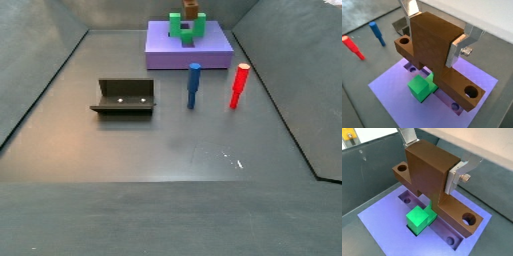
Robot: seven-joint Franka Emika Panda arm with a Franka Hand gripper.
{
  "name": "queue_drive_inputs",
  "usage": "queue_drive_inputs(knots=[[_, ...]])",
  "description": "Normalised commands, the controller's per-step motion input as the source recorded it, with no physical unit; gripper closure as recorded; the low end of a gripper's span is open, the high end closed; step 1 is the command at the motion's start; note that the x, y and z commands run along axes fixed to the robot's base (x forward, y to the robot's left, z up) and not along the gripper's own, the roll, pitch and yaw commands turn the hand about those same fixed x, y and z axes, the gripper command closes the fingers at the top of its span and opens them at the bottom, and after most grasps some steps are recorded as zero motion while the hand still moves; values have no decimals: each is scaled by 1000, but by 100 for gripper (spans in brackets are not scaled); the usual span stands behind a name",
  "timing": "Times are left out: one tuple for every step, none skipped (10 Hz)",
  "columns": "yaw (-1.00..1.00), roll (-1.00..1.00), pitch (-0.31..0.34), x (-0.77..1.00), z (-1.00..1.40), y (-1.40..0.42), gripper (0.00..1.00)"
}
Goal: Pick up the brown object. Move up. Move to above the board. Insert the brown object.
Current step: Insert the brown object.
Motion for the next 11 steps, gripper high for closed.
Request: queue_drive_inputs(knots=[[-117, -334, 0, 0, -343, 143, 100], [-63, -254, 0, 0, -343, 143, 100], [0, -104, 0, 0, -274, 103, 100], [0, -39, -19, -66, -349, 69, 100], [0, 0, -51, -51, -397, 0, 100], [0, 0, -46, -6, -400, 0, 100], [0, 0, -41, -34, -440, 0, 100], [0, -1, -41, 0, -377, 0, 100], [0, 0, -20, 0, -291, -49, 100], [0, 31, 0, 46, -197, -60, 100], [0, 111, 0, 66, -194, -3, 100]])
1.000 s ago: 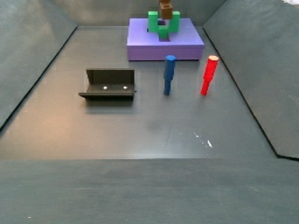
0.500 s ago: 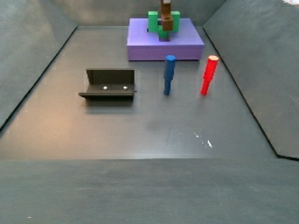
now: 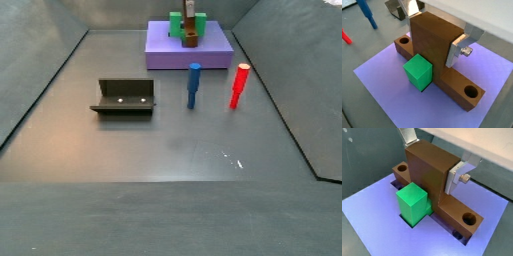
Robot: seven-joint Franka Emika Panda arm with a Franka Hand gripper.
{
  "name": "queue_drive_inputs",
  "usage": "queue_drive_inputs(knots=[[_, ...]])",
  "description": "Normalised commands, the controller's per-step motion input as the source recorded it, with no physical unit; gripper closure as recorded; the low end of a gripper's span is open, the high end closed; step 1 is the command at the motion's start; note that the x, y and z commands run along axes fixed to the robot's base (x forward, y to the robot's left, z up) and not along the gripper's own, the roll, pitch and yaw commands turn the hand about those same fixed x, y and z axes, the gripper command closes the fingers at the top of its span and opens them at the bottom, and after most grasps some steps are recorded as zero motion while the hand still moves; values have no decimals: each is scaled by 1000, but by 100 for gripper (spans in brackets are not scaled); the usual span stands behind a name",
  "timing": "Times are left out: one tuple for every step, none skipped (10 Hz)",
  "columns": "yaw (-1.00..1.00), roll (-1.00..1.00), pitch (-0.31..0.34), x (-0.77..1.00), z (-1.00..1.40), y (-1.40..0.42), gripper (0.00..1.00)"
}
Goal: Pick up the brown object. Move up. Move to above the board. Insert the brown object.
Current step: Insert the brown object.
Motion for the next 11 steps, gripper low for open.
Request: queue_drive_inputs(knots=[[0, 237, 0, 0, -311, 0, 100], [0, 280, 0, 43, -246, 0, 100], [0, 281, 0, 86, -229, -29, 100], [0, 153, 0, 103, -297, -29, 100], [0, 76, 0, 89, -306, -66, 100], [0, 34, 0, 89, -326, -80, 100], [0, 0, 0, 354, -217, -200, 100], [0, 1, 0, 406, -200, -151, 100], [0, 51, -7, 217, -311, -49, 100], [0, 133, 0, 9, -354, 0, 100], [0, 157, 0, -31, -349, 0, 100]])
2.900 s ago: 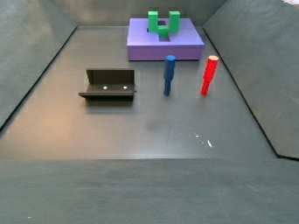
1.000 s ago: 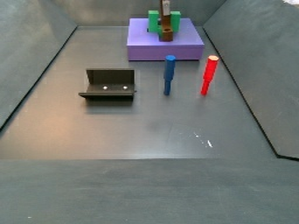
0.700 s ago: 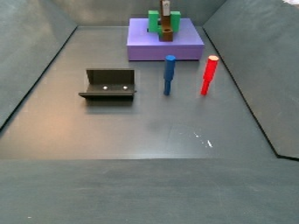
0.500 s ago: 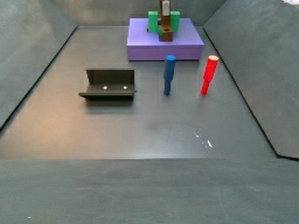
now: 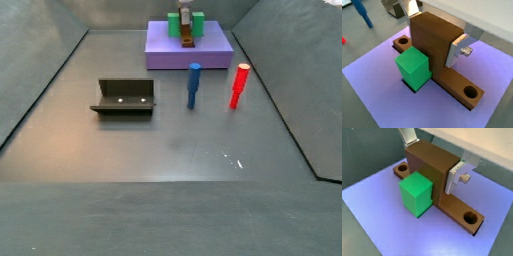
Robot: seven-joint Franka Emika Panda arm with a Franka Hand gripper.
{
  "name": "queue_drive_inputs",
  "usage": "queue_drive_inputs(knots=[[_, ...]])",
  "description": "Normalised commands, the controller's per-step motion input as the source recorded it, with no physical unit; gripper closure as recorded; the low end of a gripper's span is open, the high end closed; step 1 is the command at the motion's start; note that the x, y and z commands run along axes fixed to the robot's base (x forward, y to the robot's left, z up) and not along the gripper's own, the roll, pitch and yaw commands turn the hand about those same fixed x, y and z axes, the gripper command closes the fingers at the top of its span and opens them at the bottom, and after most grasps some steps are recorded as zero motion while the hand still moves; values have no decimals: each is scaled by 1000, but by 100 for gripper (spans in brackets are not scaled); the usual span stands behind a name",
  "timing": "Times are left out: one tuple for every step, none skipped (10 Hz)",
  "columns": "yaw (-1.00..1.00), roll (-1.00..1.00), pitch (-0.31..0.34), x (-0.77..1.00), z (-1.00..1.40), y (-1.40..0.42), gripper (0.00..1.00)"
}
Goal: Pick up the brown object. Move up. Move to above the board. Insert the brown object.
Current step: Insert the brown object.
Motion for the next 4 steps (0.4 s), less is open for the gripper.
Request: queue_drive_inputs(knots=[[0, 176, 0, -34, -334, 0, 100], [0, 130, -154, -149, -820, -111, 100], [0, 149, -51, 0, -551, -91, 100], [0, 0, 0, 0, 0, 0, 100]])
